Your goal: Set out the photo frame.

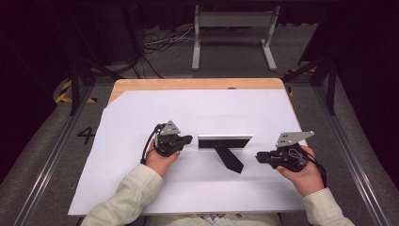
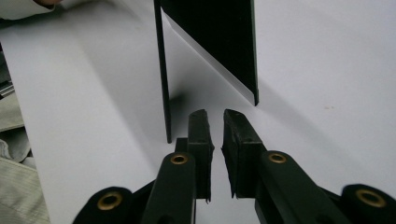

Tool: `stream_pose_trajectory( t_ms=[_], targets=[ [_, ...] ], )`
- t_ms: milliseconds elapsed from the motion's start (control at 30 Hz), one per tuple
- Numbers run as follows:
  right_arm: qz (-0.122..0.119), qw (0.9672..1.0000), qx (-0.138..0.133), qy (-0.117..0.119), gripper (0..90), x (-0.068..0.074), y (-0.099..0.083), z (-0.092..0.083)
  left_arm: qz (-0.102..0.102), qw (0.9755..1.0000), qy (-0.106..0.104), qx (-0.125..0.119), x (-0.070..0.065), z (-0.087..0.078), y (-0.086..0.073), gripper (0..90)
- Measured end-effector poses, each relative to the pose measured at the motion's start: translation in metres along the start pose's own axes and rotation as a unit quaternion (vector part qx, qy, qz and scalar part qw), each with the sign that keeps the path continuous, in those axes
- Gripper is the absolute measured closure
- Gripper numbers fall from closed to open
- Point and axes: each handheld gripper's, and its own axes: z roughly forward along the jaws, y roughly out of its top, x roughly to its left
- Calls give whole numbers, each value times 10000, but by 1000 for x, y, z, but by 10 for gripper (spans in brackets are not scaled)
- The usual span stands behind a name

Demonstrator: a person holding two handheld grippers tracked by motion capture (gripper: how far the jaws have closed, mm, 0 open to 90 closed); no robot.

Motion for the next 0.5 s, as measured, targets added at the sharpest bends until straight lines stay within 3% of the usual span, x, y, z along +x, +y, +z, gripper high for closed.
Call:
stream_pose_trajectory(
  t_ms=[500],
  targets=[
    [-70, 9999, -78, -102, 851, -6, -2, -3, 3, 9988, -252, 422, 1, 25, 2, 900]
  ],
)
